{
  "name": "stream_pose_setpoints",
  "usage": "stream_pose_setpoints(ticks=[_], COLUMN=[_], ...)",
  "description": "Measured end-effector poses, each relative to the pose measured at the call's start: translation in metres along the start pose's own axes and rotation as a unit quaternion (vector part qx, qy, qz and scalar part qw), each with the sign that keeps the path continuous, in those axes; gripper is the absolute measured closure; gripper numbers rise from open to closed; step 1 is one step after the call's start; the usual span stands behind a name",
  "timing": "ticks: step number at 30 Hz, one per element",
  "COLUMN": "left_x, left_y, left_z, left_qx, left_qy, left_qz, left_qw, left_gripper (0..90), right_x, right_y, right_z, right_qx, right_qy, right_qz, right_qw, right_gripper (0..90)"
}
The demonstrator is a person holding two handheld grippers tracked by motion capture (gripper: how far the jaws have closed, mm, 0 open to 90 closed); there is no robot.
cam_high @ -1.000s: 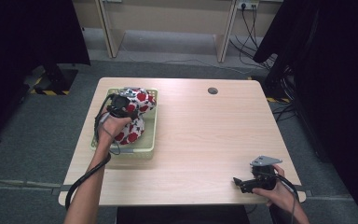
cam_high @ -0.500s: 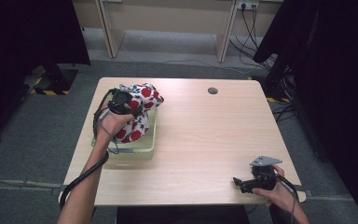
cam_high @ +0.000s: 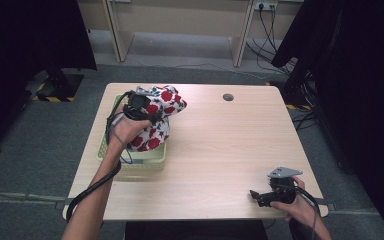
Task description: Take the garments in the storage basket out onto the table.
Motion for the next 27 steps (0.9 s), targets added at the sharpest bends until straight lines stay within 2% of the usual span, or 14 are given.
stream_pose_setpoints(ticks=[2, 7, 11, 27], left_x=[0.006, 0.011, 0.017, 0.030], left_y=[0.009, 0.022, 0.034, 0.076], left_z=[-0.001, 0.001, 0.005, 0.034], left_qx=[-0.008, -0.022, -0.037, -0.071], left_qy=[0.004, 0.005, 0.009, 0.006], left_qz=[0.009, 0.019, 0.021, 0.042], left_qw=[0.9999, 0.9995, 0.9991, 0.9966], left_gripper=[69.1, 69.0, 69.0, 68.9], right_x=[0.000, 0.000, 0.000, 0.000], right_y=[0.000, 0.000, 0.000, 0.000], right_z=[0.000, 0.000, 0.000, 0.000], right_qx=[0.000, 0.000, 0.000, 0.001], right_qy=[0.003, 0.002, 0.001, 0.002], right_qz=[-0.001, 0.000, -0.001, -0.002], right_qw=[1.0000, 1.0000, 1.0000, 1.0000], right_gripper=[0.3, 0.4, 0.3, 0.3])
Point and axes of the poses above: each handheld gripper's, and its own axes: z roughly forward along the jaws, x roughly out of its top, y roughly to its right, the point moved 6 cm from there along z, roughly forward along the jaws, and after that the axes turned 5 degrees about x, right-handed, at the moved point
